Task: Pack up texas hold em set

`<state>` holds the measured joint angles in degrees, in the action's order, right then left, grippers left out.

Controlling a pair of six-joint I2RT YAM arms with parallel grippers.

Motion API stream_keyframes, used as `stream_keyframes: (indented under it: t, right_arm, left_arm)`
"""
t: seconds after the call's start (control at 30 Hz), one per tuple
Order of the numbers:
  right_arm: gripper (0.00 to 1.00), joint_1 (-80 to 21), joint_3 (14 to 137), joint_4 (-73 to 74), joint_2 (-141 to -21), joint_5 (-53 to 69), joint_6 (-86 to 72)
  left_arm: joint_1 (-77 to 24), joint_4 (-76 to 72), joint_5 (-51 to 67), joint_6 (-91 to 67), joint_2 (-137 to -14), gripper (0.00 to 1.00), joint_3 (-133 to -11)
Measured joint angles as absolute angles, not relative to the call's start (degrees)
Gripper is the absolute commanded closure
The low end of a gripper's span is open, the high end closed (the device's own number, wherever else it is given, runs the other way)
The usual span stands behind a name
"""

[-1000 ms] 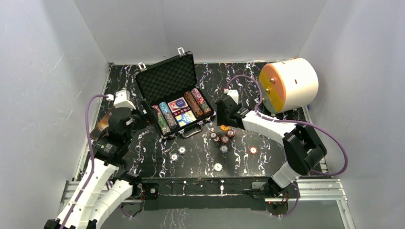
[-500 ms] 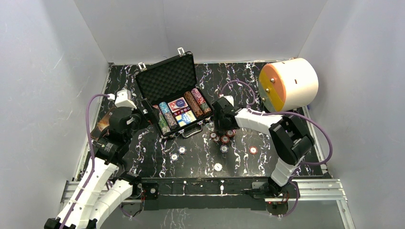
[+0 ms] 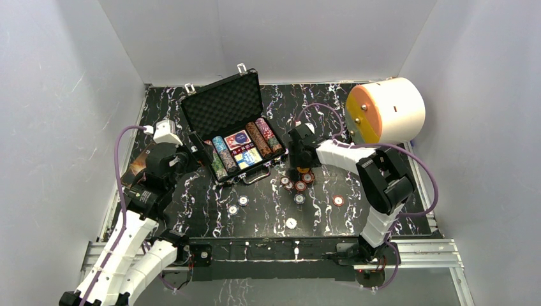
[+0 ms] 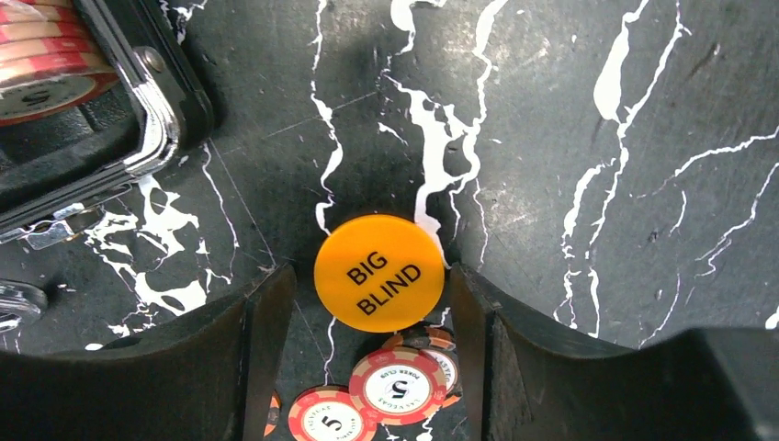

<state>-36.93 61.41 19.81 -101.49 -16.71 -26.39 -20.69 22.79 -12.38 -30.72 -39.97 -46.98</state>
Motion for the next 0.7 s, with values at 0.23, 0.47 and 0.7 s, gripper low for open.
stream_keyframes:
  t: [0.23, 0.47, 0.7]
  right_arm:
    - [0.51, -36.93, 62.28, 18.44, -102.54, -16.78, -24.93]
    - [0.52, -37.10, 62.43, 18.46, -102.50, -17.82, -25.76]
    - [0.50, -37.19, 62.04, 19.75, -97.97, -17.87, -26.76]
  left_arm:
    - [-20.69, 22.79, -12.40, -30.92, -39.99, 0.02, -46.87]
    - [-20.69, 22.79, -12.47, -30.92, -40.07, 0.02, -46.85]
    - [-20.69, 22.81, -13.13, -30.81, -40.07, 0.02, -46.85]
